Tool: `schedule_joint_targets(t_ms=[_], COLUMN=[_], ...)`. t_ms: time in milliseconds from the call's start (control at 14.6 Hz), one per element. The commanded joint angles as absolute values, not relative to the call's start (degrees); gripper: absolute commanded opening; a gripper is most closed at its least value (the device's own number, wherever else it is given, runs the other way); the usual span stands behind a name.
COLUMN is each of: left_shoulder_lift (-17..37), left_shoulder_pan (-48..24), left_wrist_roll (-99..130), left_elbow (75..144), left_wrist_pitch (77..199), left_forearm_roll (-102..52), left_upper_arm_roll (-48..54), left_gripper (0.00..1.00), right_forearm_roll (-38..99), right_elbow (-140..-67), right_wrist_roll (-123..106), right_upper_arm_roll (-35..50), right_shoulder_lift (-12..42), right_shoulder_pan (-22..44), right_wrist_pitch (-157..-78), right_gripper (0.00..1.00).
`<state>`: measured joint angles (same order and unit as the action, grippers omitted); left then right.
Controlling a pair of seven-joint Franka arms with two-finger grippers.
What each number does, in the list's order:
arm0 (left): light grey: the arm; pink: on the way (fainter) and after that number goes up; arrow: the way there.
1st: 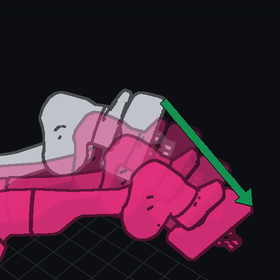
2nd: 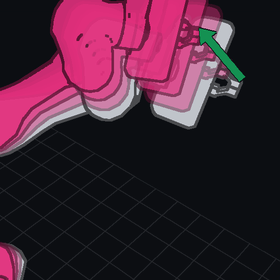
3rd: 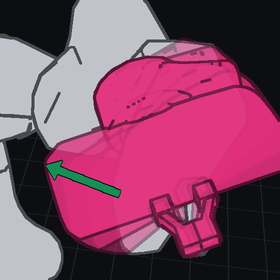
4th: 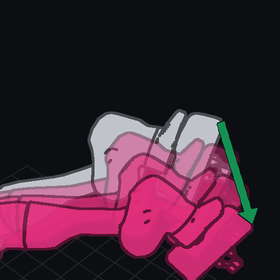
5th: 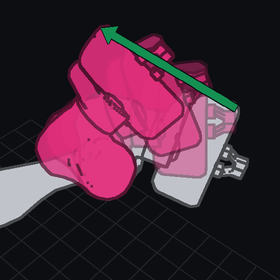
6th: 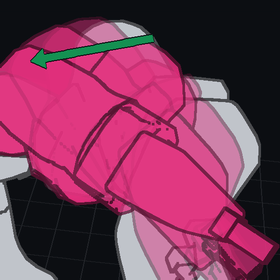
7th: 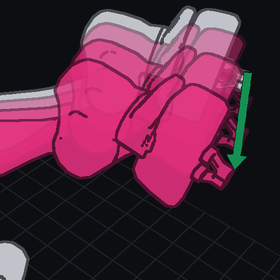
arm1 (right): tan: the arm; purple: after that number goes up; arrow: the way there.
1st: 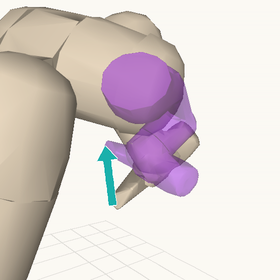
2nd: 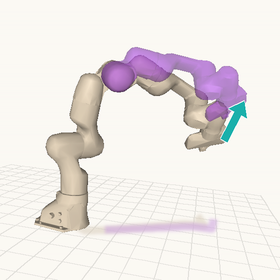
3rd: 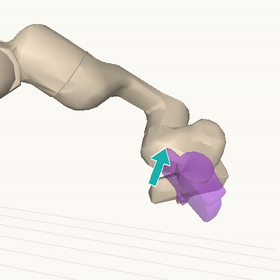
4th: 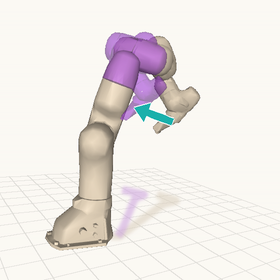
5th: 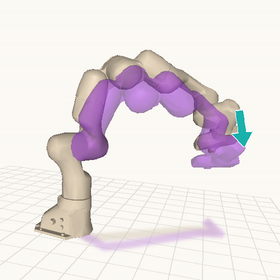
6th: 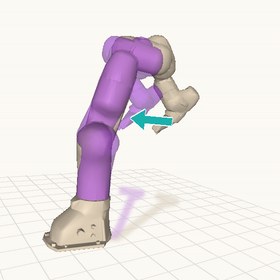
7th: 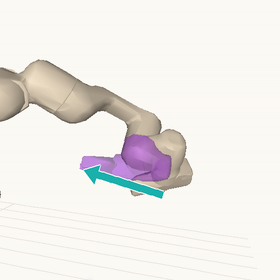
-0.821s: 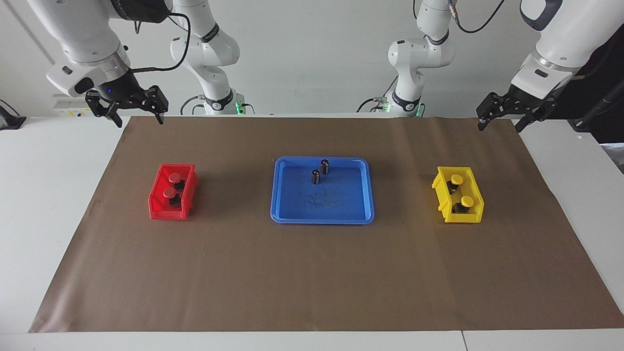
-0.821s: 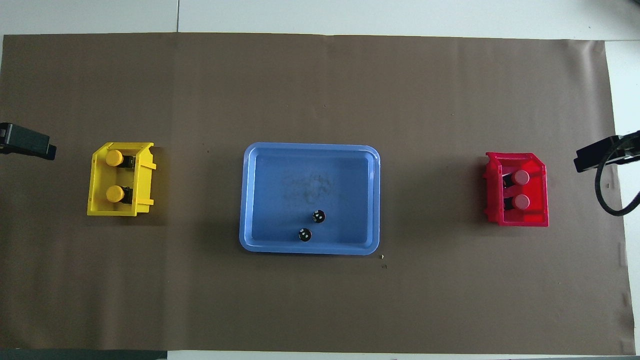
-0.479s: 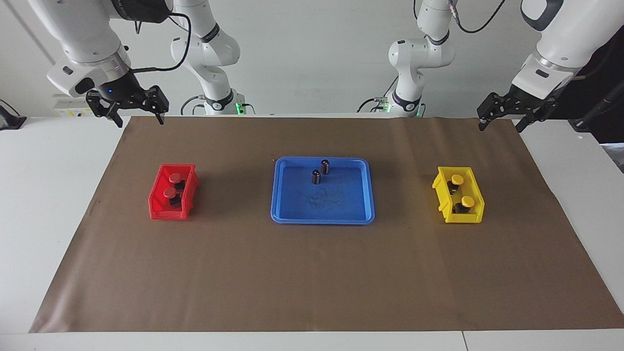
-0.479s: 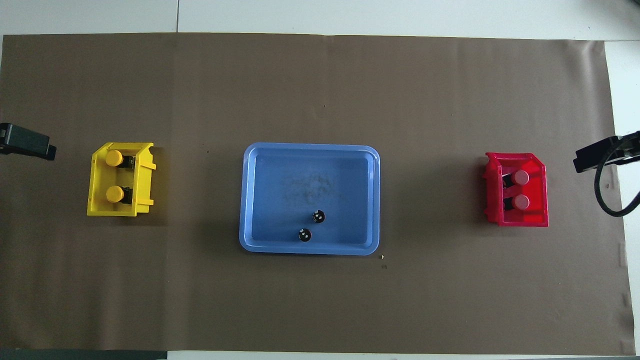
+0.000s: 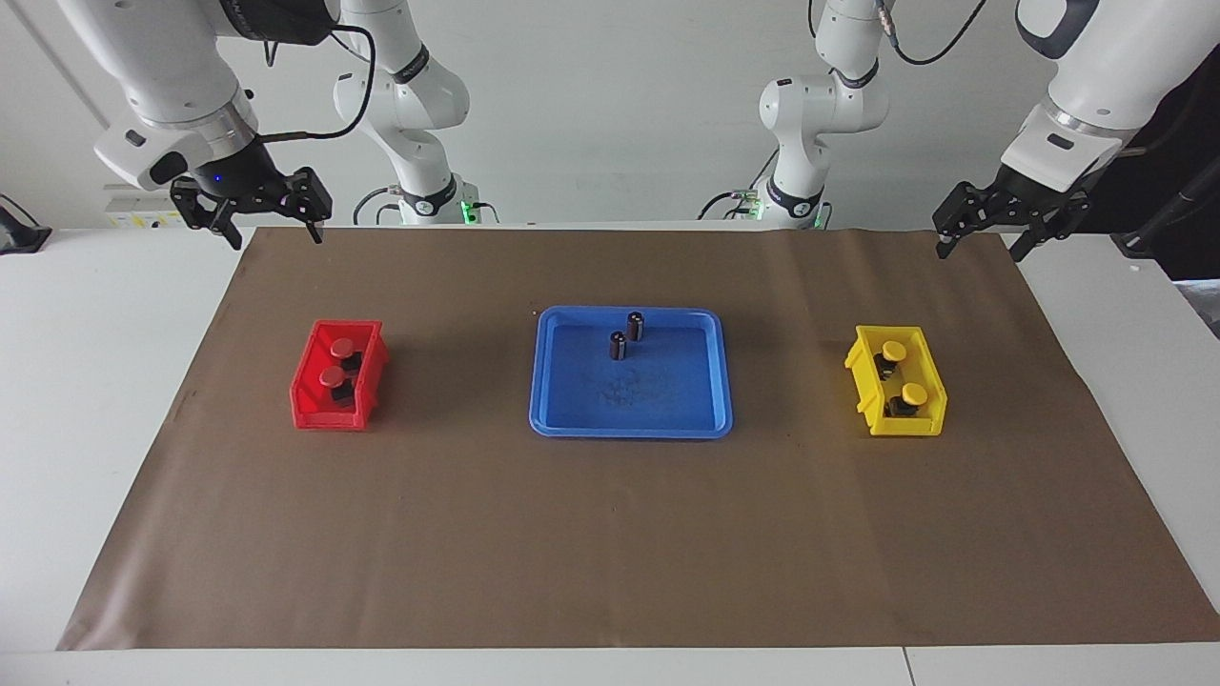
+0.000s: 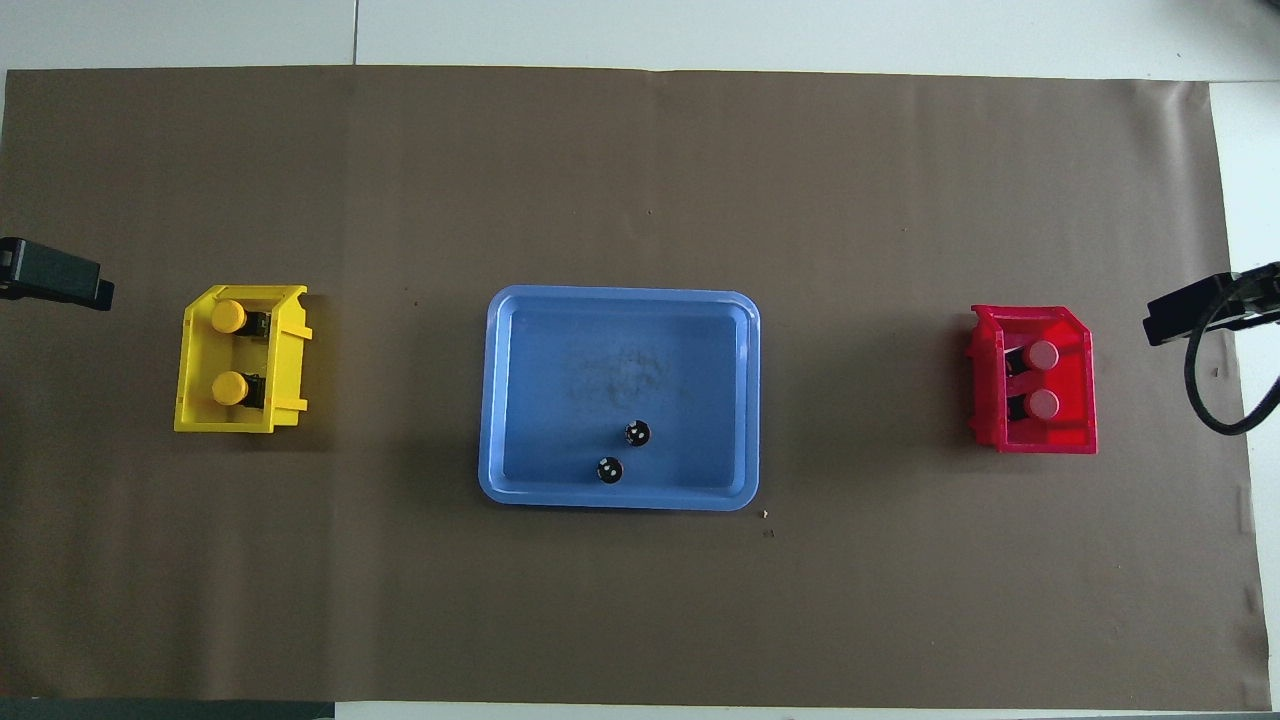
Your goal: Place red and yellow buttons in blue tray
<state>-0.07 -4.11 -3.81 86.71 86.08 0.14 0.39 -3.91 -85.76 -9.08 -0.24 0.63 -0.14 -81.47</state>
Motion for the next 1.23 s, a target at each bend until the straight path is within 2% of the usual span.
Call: schedule_joint_targets(t_ms=[0, 68, 137, 479, 752, 1162], left_shoulder_lift=[-1.23, -1.23, -1.32, -1.41, -1.49, -1.76], left_shoulder_pan=[-4.66, -5.35, -5.80, -5.63, -5.63, -4.92], left_wrist_roll=[1.39, 1.06, 0.18, -4.13, -4.83, -4.39], left_elbow=[87.98, 87.98, 87.89, 87.89, 88.07, 88.77], left_wrist_pitch=[87.19, 87.10, 87.10, 87.45, 87.63, 87.10], left_forearm_roll=[-0.09, 0.17, 0.87, 0.79, 0.79, 0.79], left_upper_arm_roll=[0.79, 1.05, 1.05, 1.05, 1.05, 0.62], left_gripper=[1.00, 1.00, 1.00, 1.00, 1.00, 1.00], right_forearm_roll=[-3.43, -2.91, -1.86, -1.05, 1.05, 1.05], right_elbow=[-89.97, -93.74, -97.00, -108.96, -111.44, -120.58], right_wrist_roll=[-7.82, -7.82, -7.82, -8.26, -8.61, -12.22], right_upper_arm_roll=[-0.09, 0.00, 0.00, 0.00, -0.09, -0.09], right_shoulder_lift=[-0.61, -2.44, -3.42, -2.82, 2.98, 2.55], right_shoulder_pan=[-0.09, -0.09, -0.26, -0.61, -3.33, -5.19], right_wrist_pitch=[-86.20, -89.70, -92.87, -106.14, -112.31, -123.12], right_gripper=[0.99, 0.99, 0.95, 0.82, 0.77, 0.69])
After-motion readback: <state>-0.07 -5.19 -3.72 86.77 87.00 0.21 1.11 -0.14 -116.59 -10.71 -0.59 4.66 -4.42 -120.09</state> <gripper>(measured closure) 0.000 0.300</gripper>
